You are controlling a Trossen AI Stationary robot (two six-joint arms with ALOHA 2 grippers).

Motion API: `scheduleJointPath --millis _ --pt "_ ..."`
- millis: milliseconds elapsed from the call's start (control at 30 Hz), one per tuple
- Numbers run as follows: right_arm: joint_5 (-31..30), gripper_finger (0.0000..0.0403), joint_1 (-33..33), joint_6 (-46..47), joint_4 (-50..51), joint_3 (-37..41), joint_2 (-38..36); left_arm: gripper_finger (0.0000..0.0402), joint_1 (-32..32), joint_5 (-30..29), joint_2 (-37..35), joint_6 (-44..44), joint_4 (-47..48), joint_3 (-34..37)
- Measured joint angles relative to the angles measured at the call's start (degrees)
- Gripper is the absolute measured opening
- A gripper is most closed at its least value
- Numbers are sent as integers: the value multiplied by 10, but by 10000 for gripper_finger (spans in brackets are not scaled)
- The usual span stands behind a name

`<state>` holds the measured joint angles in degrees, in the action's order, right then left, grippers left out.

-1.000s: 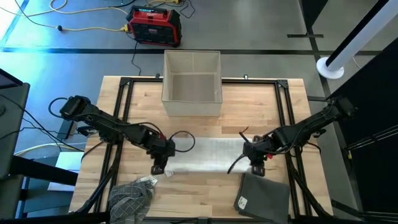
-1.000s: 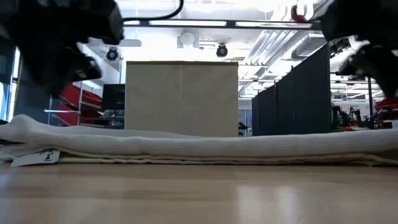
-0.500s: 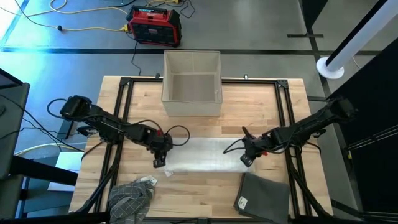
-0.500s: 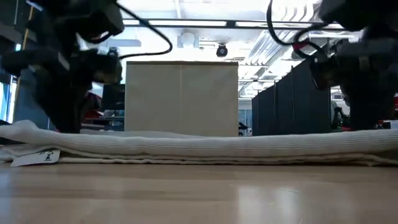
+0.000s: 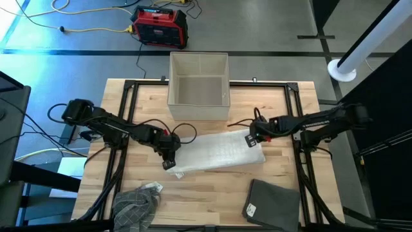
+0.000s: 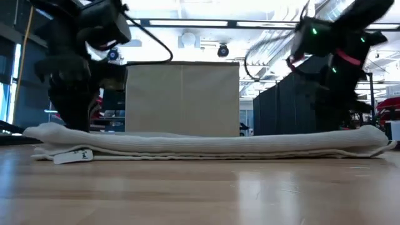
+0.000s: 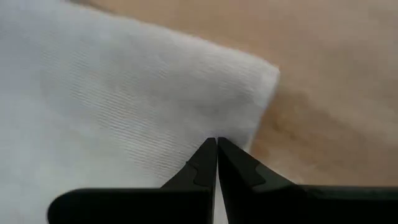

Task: Fold towel
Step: Fold the white towel

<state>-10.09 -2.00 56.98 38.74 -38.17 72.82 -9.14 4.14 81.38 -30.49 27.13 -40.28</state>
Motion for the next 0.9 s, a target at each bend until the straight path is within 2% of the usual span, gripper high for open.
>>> scheduleJointPath --millis 100,200,300,367,500,633,733,900 --pt "-18 0 14 26 110 -71 -2 0 -5 -26 -16 1 31 -36" --pt "-30 3 30 65 219 -135 -2 0 -18 -97 -37 -8 90 -71" --pt "-30 24 49 90 271 -174 -3 0 -39 -167 -63 -10 140 -85" --pt "-22 51 58 116 283 -178 -3 0 -55 -182 -77 -8 144 -83" --pt "9 119 70 177 269 -144 1 0 -83 -182 -83 -5 153 -64" --pt "-11 173 80 187 184 -88 13 0 -105 -204 -81 -7 111 -21" --pt "-43 190 88 209 128 -51 38 0 -115 -210 -81 -22 71 15" --pt "-65 195 96 225 84 -20 94 0 -125 -212 -80 -78 14 69"
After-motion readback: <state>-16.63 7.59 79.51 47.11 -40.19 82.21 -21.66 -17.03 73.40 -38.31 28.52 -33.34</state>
